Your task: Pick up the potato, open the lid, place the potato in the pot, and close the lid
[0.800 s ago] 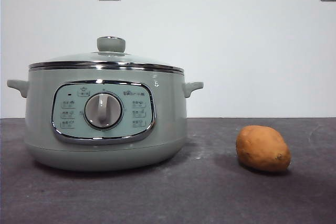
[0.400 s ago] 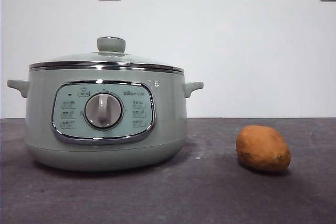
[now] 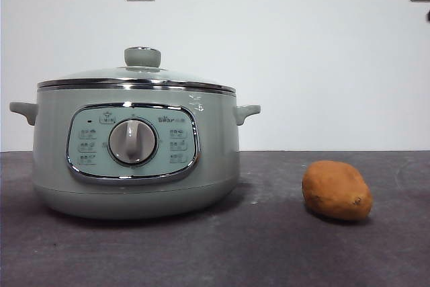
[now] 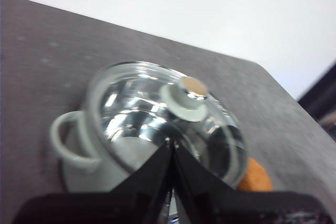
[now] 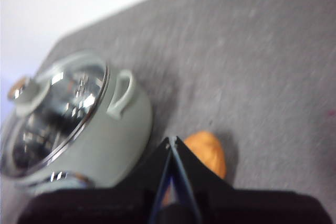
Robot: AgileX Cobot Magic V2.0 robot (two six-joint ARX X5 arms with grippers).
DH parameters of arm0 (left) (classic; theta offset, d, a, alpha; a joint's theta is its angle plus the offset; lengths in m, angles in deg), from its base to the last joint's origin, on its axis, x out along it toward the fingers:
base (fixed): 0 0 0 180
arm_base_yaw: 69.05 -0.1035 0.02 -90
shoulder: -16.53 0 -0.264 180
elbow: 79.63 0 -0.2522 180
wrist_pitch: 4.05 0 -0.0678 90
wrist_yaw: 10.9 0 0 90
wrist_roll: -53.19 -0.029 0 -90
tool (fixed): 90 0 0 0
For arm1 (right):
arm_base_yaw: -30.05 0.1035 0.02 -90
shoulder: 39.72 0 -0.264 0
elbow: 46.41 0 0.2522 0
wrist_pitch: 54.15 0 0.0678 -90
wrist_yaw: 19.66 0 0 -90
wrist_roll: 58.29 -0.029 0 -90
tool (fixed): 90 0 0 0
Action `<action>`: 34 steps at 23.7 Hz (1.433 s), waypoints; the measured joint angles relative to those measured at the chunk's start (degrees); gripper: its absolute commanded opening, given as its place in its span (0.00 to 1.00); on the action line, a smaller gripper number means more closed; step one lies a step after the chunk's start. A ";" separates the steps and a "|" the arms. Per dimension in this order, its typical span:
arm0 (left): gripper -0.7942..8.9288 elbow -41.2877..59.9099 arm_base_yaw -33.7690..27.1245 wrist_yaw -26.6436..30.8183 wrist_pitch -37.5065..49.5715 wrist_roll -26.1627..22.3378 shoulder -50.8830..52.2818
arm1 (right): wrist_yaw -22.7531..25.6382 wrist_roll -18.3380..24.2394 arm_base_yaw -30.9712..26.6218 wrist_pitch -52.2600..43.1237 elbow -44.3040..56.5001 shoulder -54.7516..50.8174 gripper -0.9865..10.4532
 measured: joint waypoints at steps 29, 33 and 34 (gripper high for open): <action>0.08 -9.86 0.02 -11.19 1.09 -2.19 -17.05 | 26.16 6.62 23.23 5.27 -19.17 52.68 0.55; 0.08 -9.86 0.02 -11.19 1.07 -2.43 -17.05 | 26.12 5.29 23.21 3.30 -19.17 56.78 0.38; 0.08 -9.86 0.02 -11.19 1.01 -2.60 -17.05 | 26.12 4.98 23.21 3.37 -19.17 57.27 0.25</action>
